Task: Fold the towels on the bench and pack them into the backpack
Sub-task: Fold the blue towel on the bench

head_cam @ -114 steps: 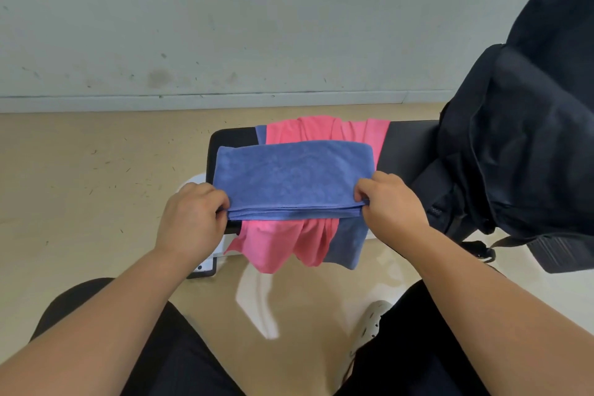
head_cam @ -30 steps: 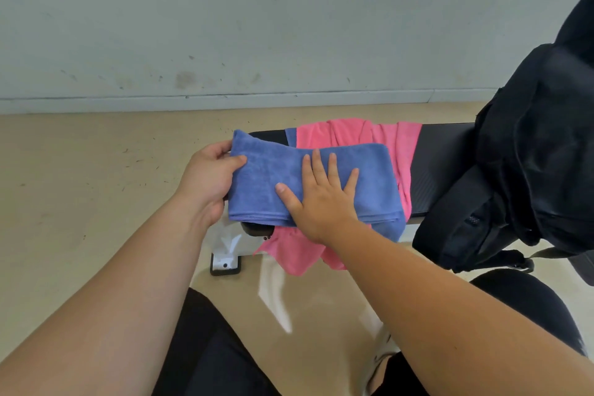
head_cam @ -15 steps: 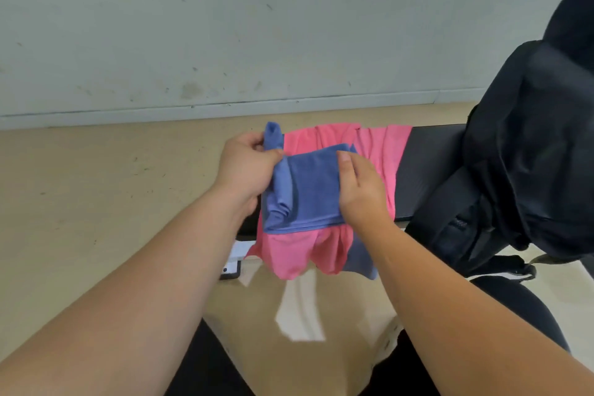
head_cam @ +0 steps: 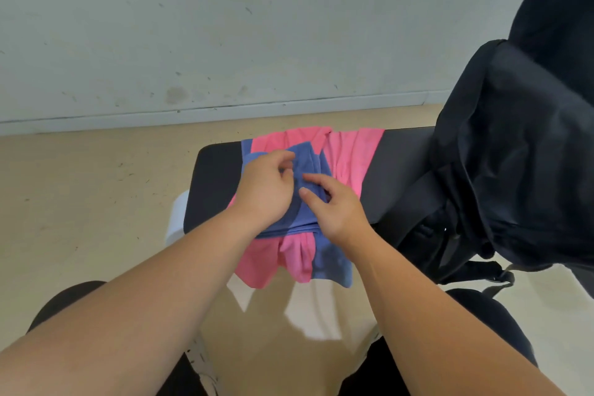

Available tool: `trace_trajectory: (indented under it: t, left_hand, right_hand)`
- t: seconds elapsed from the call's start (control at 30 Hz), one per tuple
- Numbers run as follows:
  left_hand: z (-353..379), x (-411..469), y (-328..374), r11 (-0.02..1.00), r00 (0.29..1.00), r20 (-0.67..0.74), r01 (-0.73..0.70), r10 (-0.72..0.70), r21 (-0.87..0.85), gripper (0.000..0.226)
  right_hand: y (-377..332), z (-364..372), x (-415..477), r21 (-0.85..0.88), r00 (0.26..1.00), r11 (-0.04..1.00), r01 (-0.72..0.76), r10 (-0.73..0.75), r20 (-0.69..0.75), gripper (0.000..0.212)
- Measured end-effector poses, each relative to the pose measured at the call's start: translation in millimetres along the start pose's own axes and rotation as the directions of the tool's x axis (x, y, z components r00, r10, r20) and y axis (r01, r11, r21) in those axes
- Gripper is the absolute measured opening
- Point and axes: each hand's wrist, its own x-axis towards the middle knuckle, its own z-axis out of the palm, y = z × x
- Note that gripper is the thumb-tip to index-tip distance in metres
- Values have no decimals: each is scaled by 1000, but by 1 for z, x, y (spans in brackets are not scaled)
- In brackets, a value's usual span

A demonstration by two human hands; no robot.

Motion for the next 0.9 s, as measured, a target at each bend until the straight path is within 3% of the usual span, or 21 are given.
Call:
trace_trajectory:
  t: [0.13, 0.23, 0.33, 0.43, 0.5, 0.57, 0.63, 0.73, 0.9]
  left_hand:
    - [-17, -9, -18, 937, 970, -118, -168, 213, 307, 46]
    - [-13, -9, -26, 853, 993, 56, -115, 101, 510, 71]
    - [3, -14, -34, 757, 976, 216, -133, -11, 640, 79]
    - [14, -18, -42, 751, 968, 247, -130, -46, 648, 78]
    - [16, -19, -47, 742, 971, 237, -136, -32, 656, 79]
    - [16, -19, -51, 733, 972, 233, -144, -21, 665, 83]
    - [14, -19, -57, 739, 971, 238, -146, -21, 658, 85]
    - [11, -18, -63, 756, 967, 254, -146, -28, 639, 86]
    - [11, -16, -65, 783, 959, 281, -155, -26, 602, 84]
  right_hand:
    - [-2, 5, 0, -117, 994, 993, 29, -40, -99, 13]
    - [-5, 1, -3, -179, 987, 981, 77, -100, -124, 7]
    - [-2, -3, -2, -374, 987, 926, 43, -98, -131, 15]
    - [-15, -7, 3, -564, 920, 804, 189, -346, -186, 24]
    - [-31, -7, 11, -659, 902, 687, 307, -430, -29, 36]
    - [-38, -4, 24, -765, 937, 554, 329, -289, 195, 52]
    - [-29, -3, 35, -845, 950, 442, 301, -67, 304, 62]
    - [-6, -1, 44, -845, 939, 487, 222, 129, 320, 70]
    - [1, 1, 44, -837, 943, 506, 208, 123, 309, 71]
